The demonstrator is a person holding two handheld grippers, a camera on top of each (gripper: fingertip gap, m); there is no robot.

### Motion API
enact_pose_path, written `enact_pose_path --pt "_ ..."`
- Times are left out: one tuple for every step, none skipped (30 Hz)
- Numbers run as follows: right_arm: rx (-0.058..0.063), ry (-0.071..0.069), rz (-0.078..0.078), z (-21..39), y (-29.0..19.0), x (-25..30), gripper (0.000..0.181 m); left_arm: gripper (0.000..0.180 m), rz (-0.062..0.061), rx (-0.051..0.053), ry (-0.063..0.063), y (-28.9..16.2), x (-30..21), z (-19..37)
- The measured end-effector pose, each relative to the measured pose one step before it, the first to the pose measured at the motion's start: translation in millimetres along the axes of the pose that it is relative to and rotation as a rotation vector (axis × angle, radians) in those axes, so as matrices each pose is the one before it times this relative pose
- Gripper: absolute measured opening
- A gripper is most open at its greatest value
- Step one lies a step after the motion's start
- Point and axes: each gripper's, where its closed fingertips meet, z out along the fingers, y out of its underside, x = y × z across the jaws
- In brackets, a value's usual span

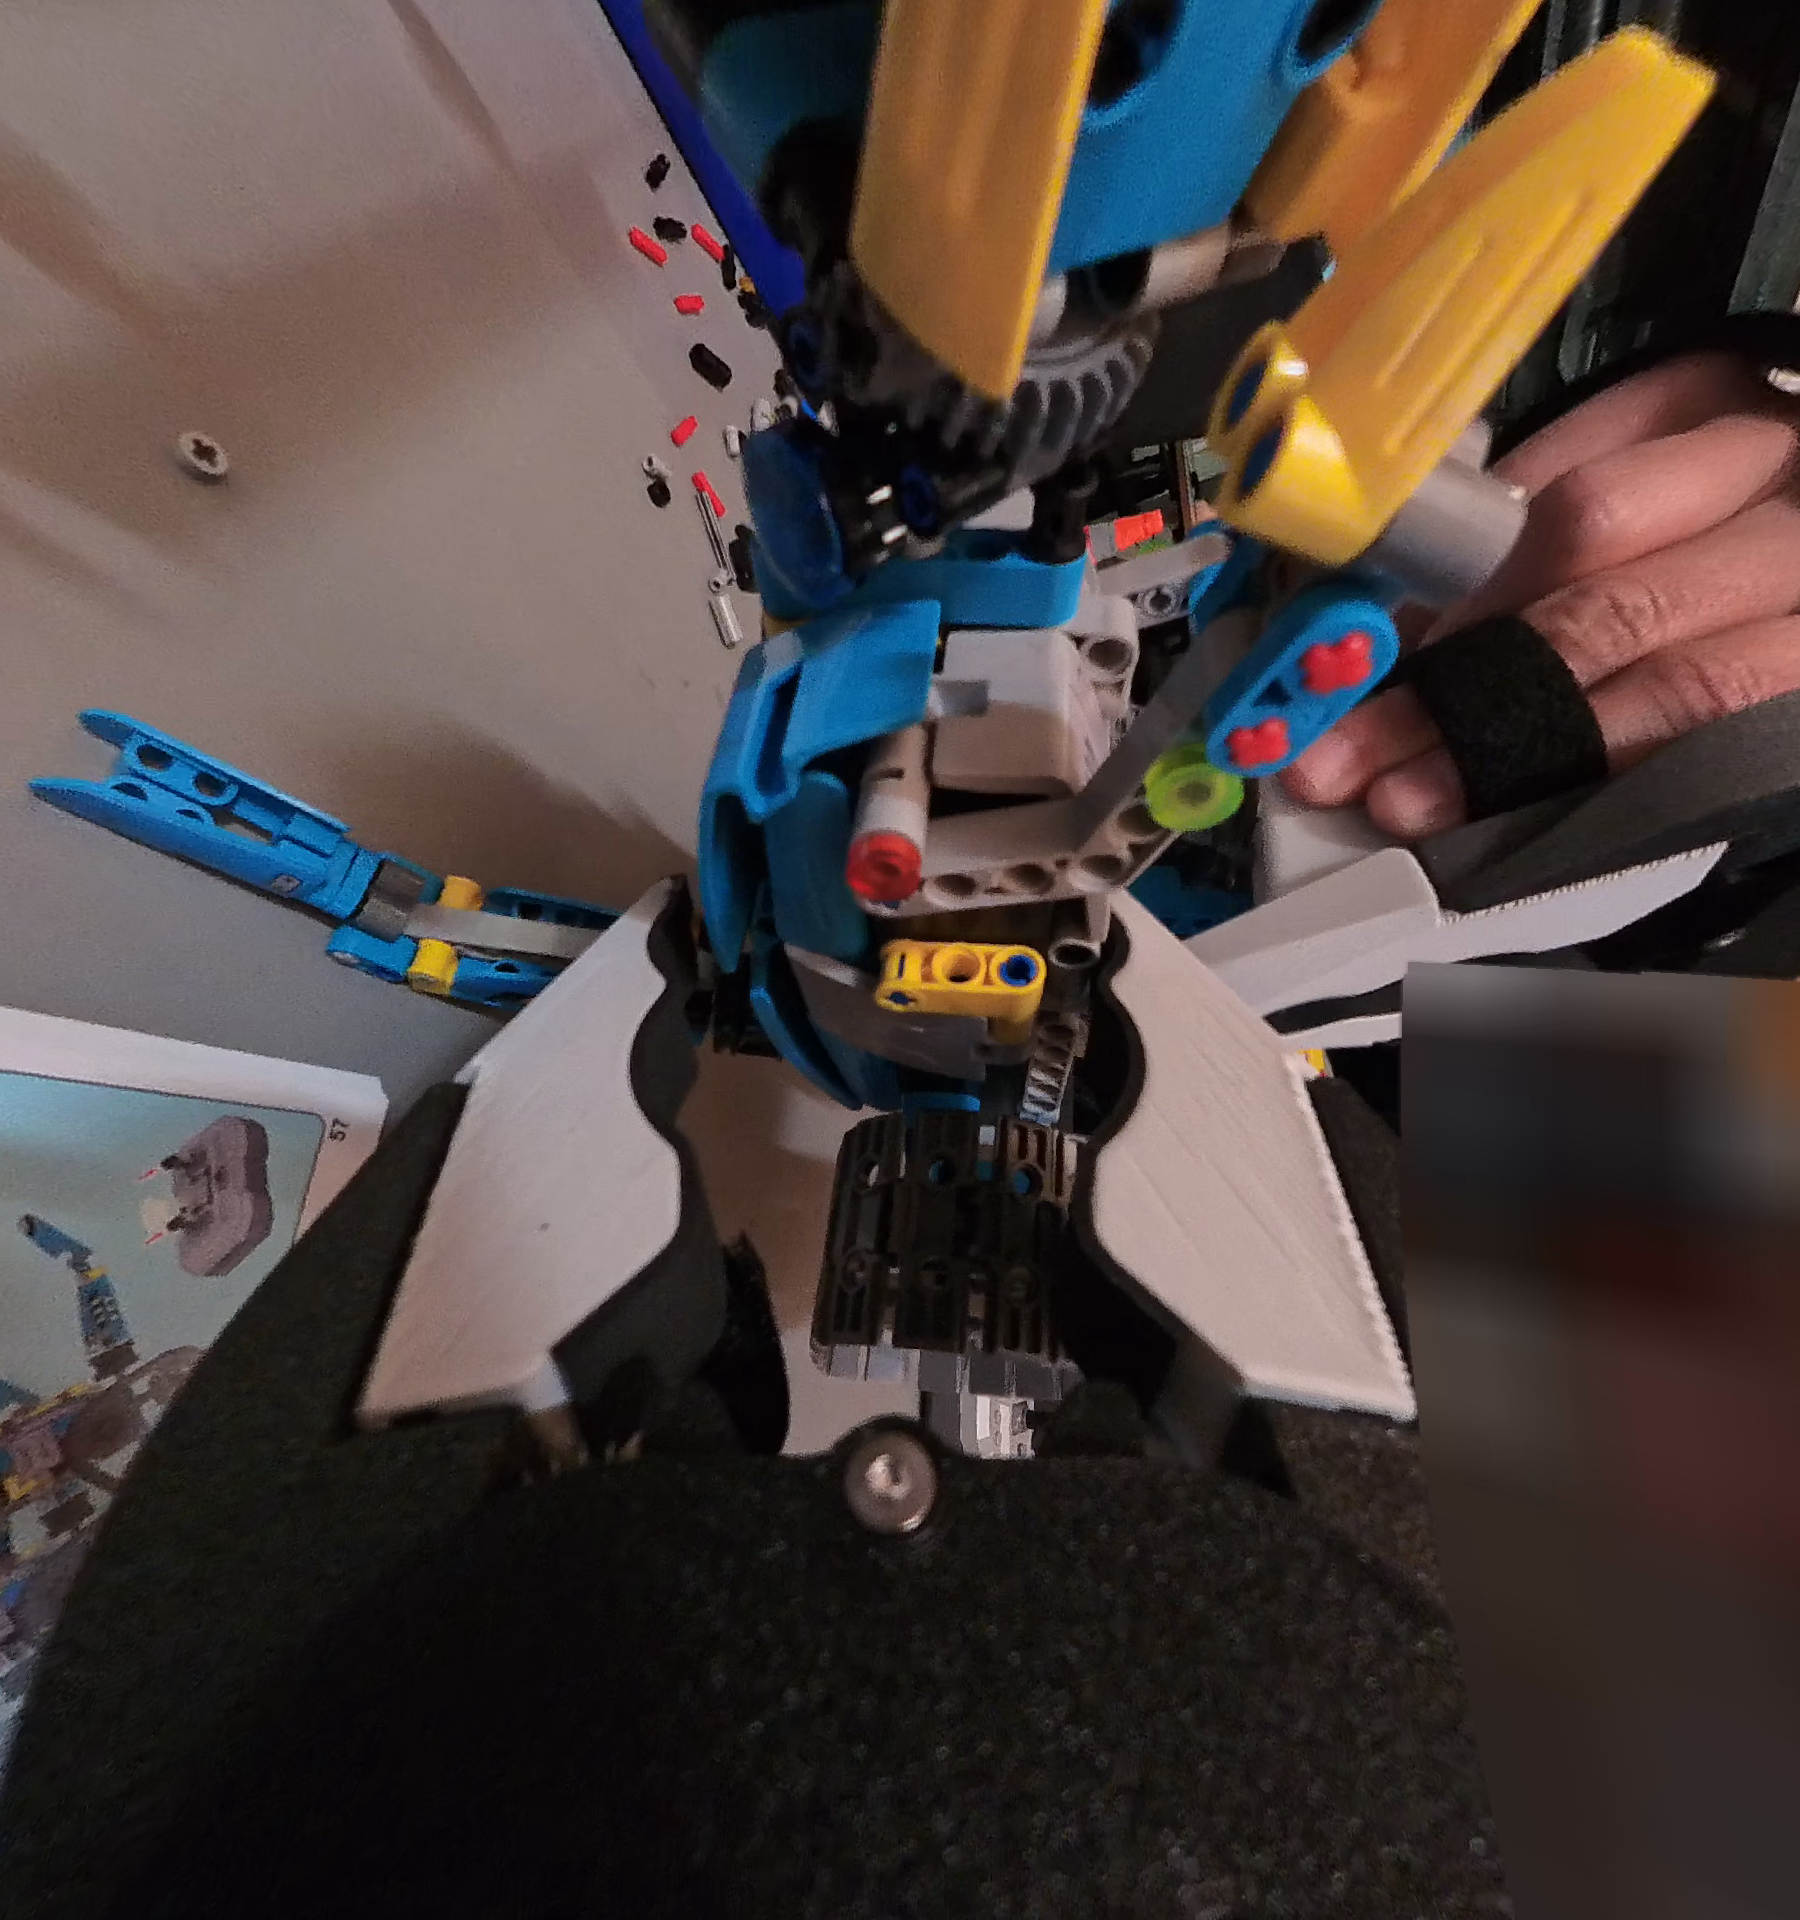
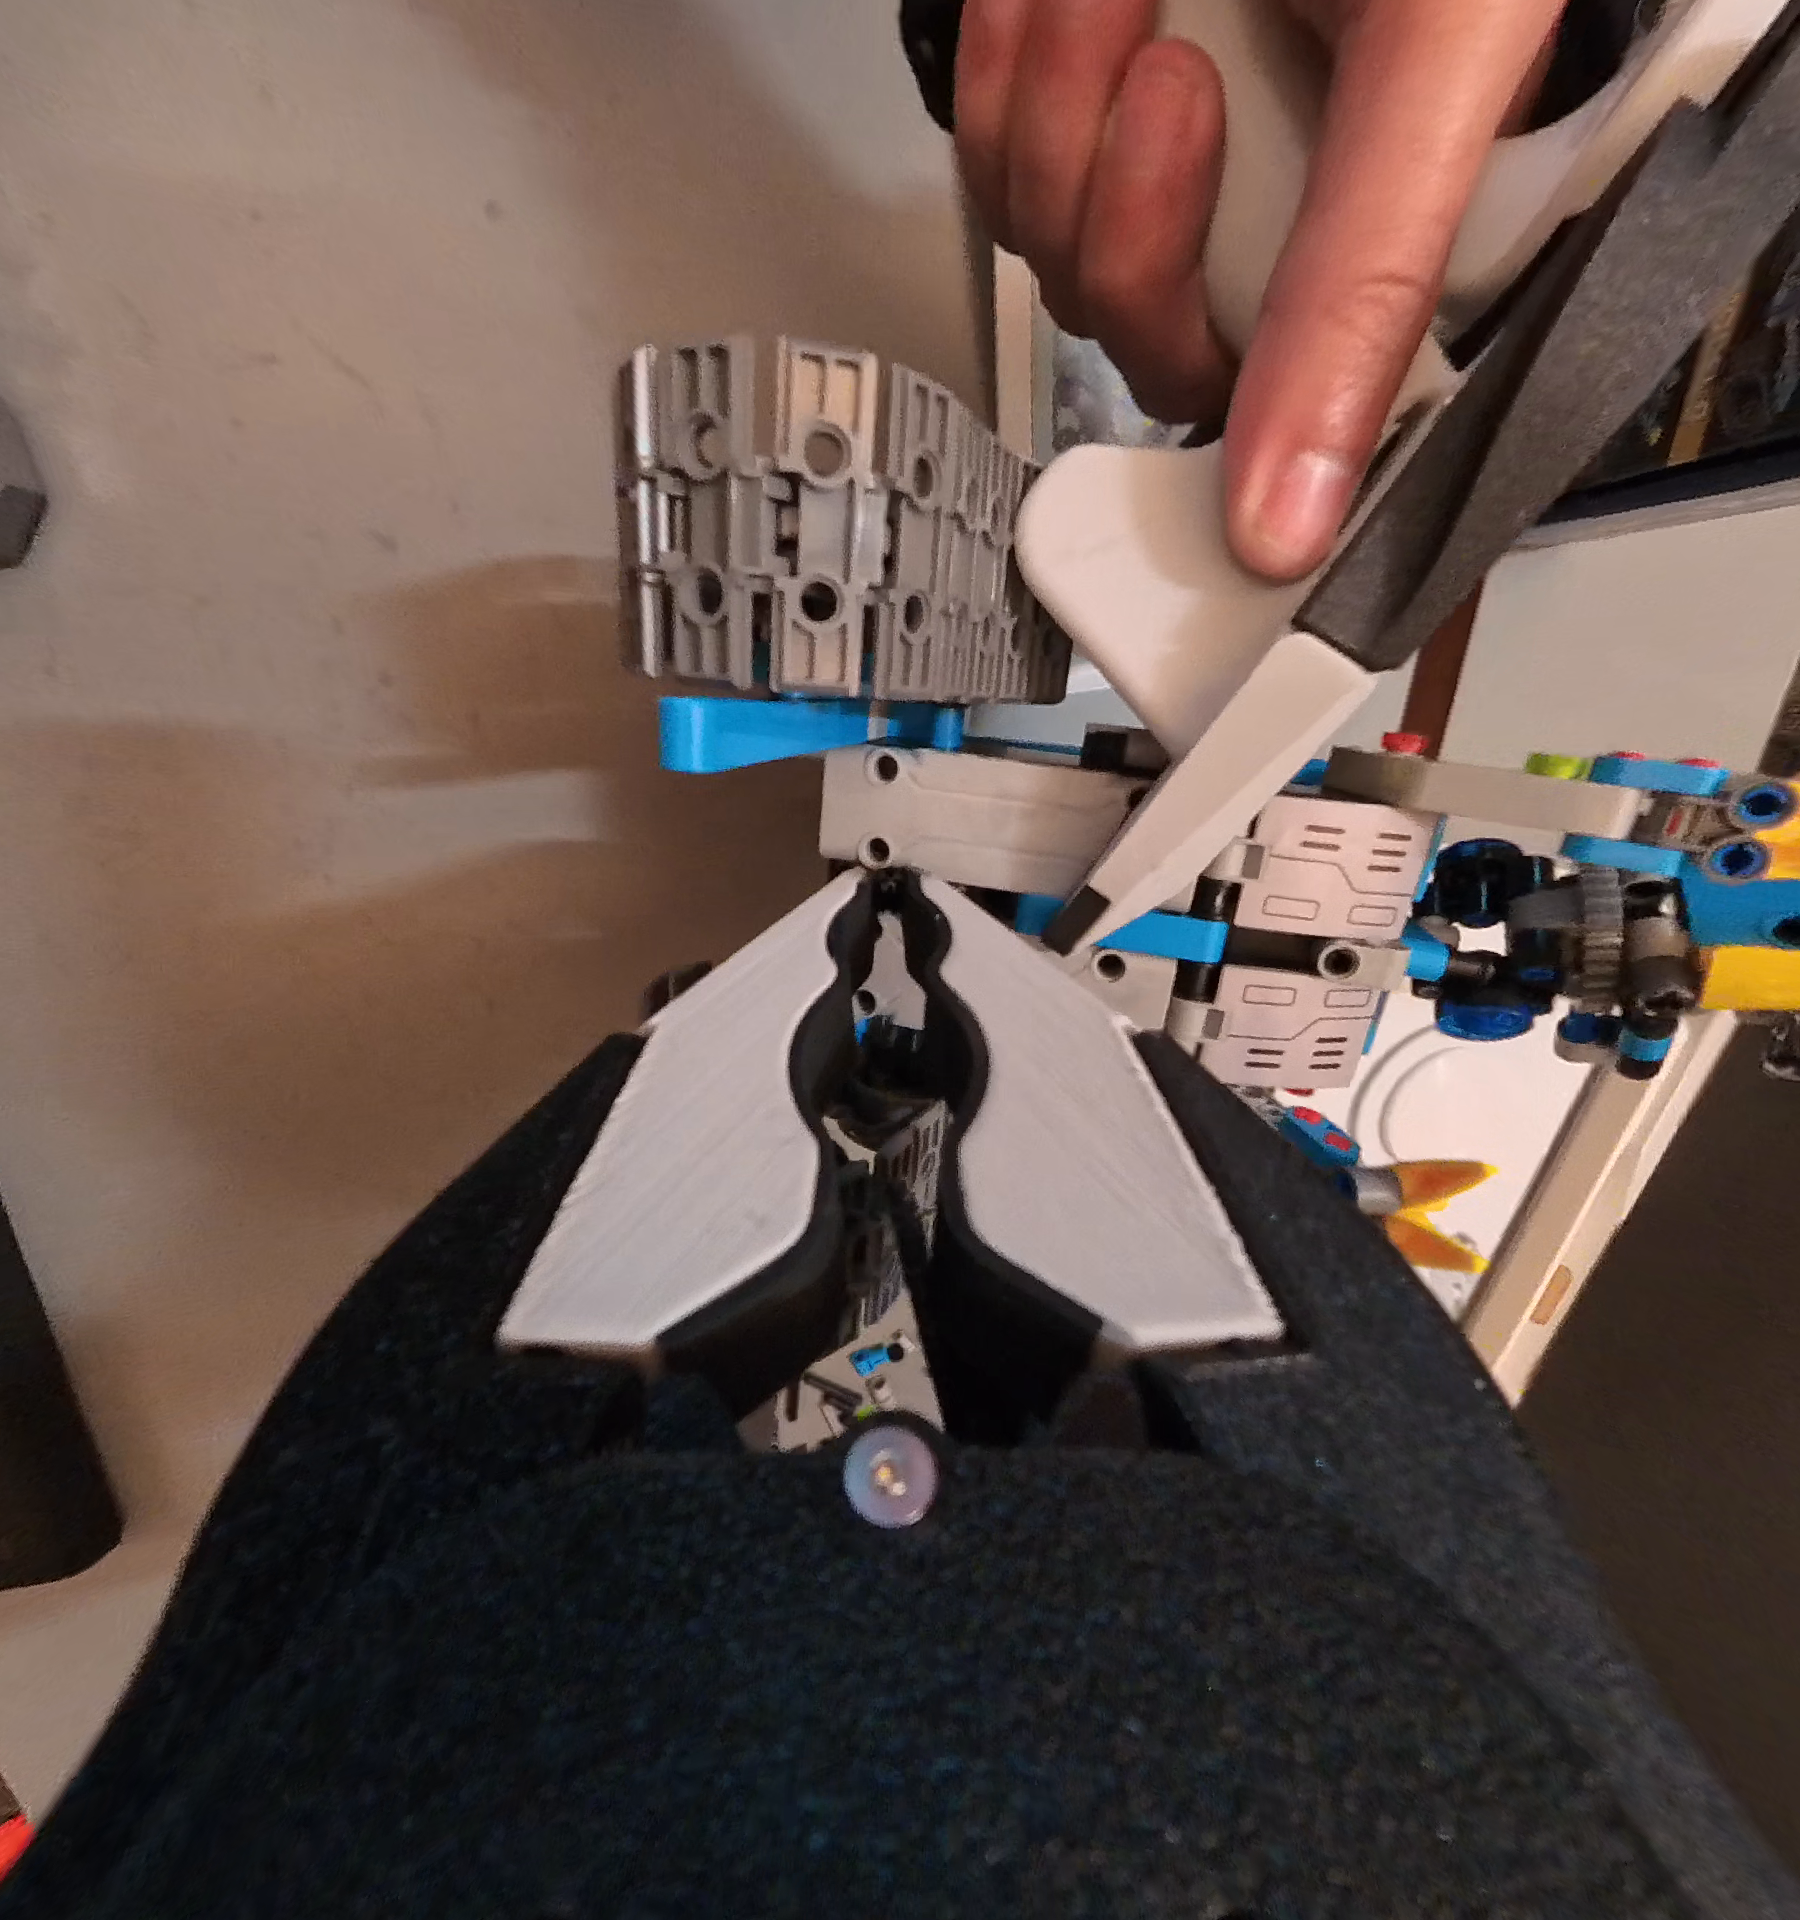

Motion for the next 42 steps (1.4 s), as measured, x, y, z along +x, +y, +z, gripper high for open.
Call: enact_pose_path --pt "-0.0042 0.0080 -0.0060 0.02 -0.11 0.11 0.003 0.073 -0.0002 0.0002 -0.0004 -0.15 0.00 -0.05" --pt "-0.0051 0.0028 0.0011 0.00 0.16 -0.11 0.003 0.073 -0.0002 0.0001 -0.0002 0.12 0.02 -0.04" --pt "-0.0056 0.0006 0.0042 0.23 0.00 -0.06 0.003 0.073 -0.0012 0.0001 -0.0005 0.26 -0.08 0.06" --pt "-0.0081 -0.0034 0.0067 0.47 -0.04 -0.14 0.003 0.073 -0.0012 -0.0008 -0.0006 0.18 -0.03 0.10" --pt "-0.0173 -0.0076 0.0098 0.99 0.27 -0.07 0.003 0.073 -0.0009 -0.0009 -0.0007 -0.18 -0.09 0.12" --pt "-0.0239 -0.0089 0.0083 1.29 0.40 0.26 0.003 0.073 -0.0016 0.0001 -0.0004 -0.50 -0.07 -0.13" --pt "-0.0269 -0.0087 0.0089 0.97 0.41 1.07 0.003 0.073 -0.0036 0.0006 0.0009 -0.63 -0.11 -0.08" --pt "-0.0214 -0.0155 0.0174 -0.08 0.05 0.71 0.003 0.073 -0.0057 0.0003 0.0034 -0.41 -0.34 -0.15" --pt "-0.0150 -0.0181 0.0194 0.01 0.03 0.81 0.003 0.073 -0.0068 0.0014 0.0056 -0.38 -0.37 -0.26" --pt "-0.0042 -0.0088 0.0017 0.07 -0.85 1.31 0.003 0.073 -0.0075 0.0034 0.0053 -0.72 -0.61 -0.81" --pt "0.0033 0.0024 -0.0018 0.16 -0.31 1.78 0.003 0.073 -0.0033 0.0034 0.0034 -0.87 -0.77 -1.17" --pt "0.0021 0.0026 -0.0020 0.00 0.08 1.43 0.003 0.074 0.0002 -0.0001 0.0016 -0.60 -0.63 -0.91" --pt "-0.0031 -0.0024 0.0003 0.15 0.75 0.52 0.003 0.074 0.0012 -0.0022 -0.0001 -0.23 -0.31 0.16" --pt "-0.0094 -0.0109 0.0075 0.17 0.94 -0.23 0.003 0.074 0.0013 -0.0019 0.0002 -0.25 0.04 0.83" --pt "-0.0074 -0.0094 0.0013 0.19 0.26 -0.08 0.003 0.074 -0.0015 -0.0011 0.0024 -0.47 0.01 0.67" --pt "-0.0020 -0.0085 0.0006 0.03 -0.25 0.15 0.003 0.074 -0.0022 -0.0015 0.0041 -0.49 -0.09 0.18" --pt "-0.0027 -0.0051 -0.0019 -0.05 -0.24 0.50 0.003 0.074 -0.0023 -0.0019 0.0038 -0.38 -0.21 -0.15" --pt "-0.0005 -0.0033 -0.0036 -0.07 -0.06 0.49 0.003 0.074 -0.0011 -0.0021 0.0027 0.01 -0.25 -0.34" --pt "-0.0023 -0.0046 0.0003 -0.12 0.51 0.13 0.003 0.074 0.0003 -0.0008 0.0013 0.22 -0.16 -0.19" --pt "-0.0034 -0.0020 0.0010 0.08 0.69 0.23 0.003 0.074 -0.0002 -0.0001 0.0003 0.29 -0.19 -0.06" --pt "-0.0038 -0.0032 0.0036 0.05 0.83 -0.02 0.003 0.074 0.0019 -0.0016 -0.0009 0.43 -0.04 -0.02" --pt "-0.0033 -0.0022 0.0044 0.08 0.67 -0.12 0.003 0.074 0.0025 -0.0015 -0.0009 0.39 -0.14 -0.14" --pt "-0.0028 0.0016 -0.0016 0.16 0.73 0.02 0.003 0.074 0.0010 -0.0005 -0.0009 0.31 -0.21 -0.01" --pt "-0.0058 0.0050 -0.0022 -0.03 0.85 0.62 0.003 0.074 0.0002 0.0010 -0.0008 -0.02 -0.37 -0.18" --pt "-0.0078 0.0107 -0.0058 -0.23 1.13 0.88 0.003 0.074 0.0003 0.0011 -0.0004 -0.11 -0.37 -0.21" --pt "-0.0075 0.0100 -0.0045 -0.01 1.29 0.98 0.003 0.074 0.0016 0.0007 -0.0008 -0.13 -0.41 -0.18" --pt "-0.0072 0.0073 -0.0067 0.21 1.05 0.62 0.002 0.074 0.0055 0.0003 -0.0021 -0.10 -0.13 0.05" --pt "-0.0021 0.0049 -0.0067 0.33 0.33 -0.09 0.002 0.074 0.0062 -0.0013 -0.0028 0.09 0.09 0.11" --pt "0.0024 -0.0009 0.0025 0.21 -0.23 -0.81 0.002 0.074 0.0028 -0.0012 -0.0018 0.17 0.12 0.31" --pt "-0.0004 0.0017 -0.0013 0.12 0.17 -0.19 0.002 0.074 0.0027 0.0009 -0.0008 -0.25 0.03 0.20" --pt "0.0016 0.0072 -0.0057 -0.01 0.38 0.51 0.002 0.074 0.0017 0.0019 0.0003 -0.30 -0.14 0.00" --pt "-0.0030 0.0091 -0.0076 0.01 0.93 0.47 0.003 0.074 0.0013 0.0006 0.0001 -0.10 -0.16 0.16" --pt "-0.0069 0.0069 -0.0098 0.21 0.88 -0.04 0.002 0.074 0.0040 -0.0016 -0.0013 0.12 -0.02 0.36" --pt "-0.0056 0.0033 -0.0048 0.18 0.48 -0.27 0.002 0.074 0.0045 -0.0023 -0.0027 0.01 0.04 0.40" --pt "-0.0055 0.0035 -0.0037 0.31 0.27 -0.14 0.002 0.074 0.0042 -0.0016 -0.0024 -0.12 -0.10 0.22" --pt "-0.0064 0.0057 -0.0050 0.25 0.49 0.35 0.002 0.074 0.0028 0.0002 -0.0009 -0.35 -0.21 0.05" --pt "-0.0070 0.0092 -0.0062 0.16 0.75 0.63 0.002 0.074 0.0018 0.0016 -0.0004 -0.54 -0.28 -0.16" --pt "-0.0050 0.0053 -0.0065 0.11 0.27 0.24 0.002 0.074 0.0049 -0.0015 -0.0008 0.01 -0.03 0.08" --pt "-0.0004 -0.0022 -0.0010 0.21 -0.16 -0.66 0.002 0.074 0.0049 -0.0036 -0.0007 0.43 0.14 0.23" --pt "0.0014 -0.0029 -0.0004 0.19 0.01 -0.40 0.002 0.074 0.0010 -0.0001 -0.0002 0.03 -0.12 0.24" --pt "-0.0027 0.0057 -0.0033 0.07 0.67 0.78 0.002 0.074 0.0024 0.0039 -0.0007 -0.46 -0.26 -0.15" --pt "-0.0089 0.0113 -0.0073 0.29 1.29 0.93 0.002 0.074 0.0054 0.0020 -0.0023 -0.44 -0.46 -0.32"
